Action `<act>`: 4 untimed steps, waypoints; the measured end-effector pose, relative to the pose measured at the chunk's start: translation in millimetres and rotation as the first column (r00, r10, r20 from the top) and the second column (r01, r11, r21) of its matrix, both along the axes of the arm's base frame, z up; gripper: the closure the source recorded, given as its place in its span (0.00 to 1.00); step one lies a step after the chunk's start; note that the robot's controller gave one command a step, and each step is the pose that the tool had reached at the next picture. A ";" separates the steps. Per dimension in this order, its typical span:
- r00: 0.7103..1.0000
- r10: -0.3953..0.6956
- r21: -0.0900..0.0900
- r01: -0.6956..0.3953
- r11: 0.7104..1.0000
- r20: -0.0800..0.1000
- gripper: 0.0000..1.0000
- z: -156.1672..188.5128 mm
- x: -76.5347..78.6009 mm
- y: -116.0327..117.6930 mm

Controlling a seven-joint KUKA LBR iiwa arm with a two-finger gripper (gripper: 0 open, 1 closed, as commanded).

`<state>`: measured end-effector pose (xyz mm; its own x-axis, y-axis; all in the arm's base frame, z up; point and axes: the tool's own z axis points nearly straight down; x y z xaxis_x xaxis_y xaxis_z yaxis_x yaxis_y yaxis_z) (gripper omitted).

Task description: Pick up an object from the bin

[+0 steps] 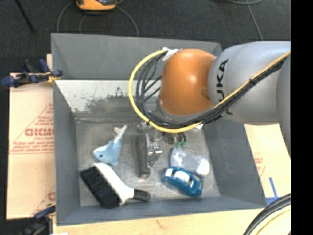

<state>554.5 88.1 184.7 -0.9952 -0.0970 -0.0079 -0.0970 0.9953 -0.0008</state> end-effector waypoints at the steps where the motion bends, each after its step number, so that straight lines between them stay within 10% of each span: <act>1: 1.000 -0.021 0.002 0.021 1.000 0.000 0.00 -21.8 56.4 53.3; 3: 0.932 0.362 0.000 -0.362 0.932 -0.001 0.00 -87.4 51.9 52.5; 4: 0.793 0.609 0.001 -0.609 0.793 0.001 1.00 -109.5 55.1 44.4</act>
Offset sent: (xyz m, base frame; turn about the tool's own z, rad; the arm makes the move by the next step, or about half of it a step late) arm 0.0484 0.0419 -0.0412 -0.6304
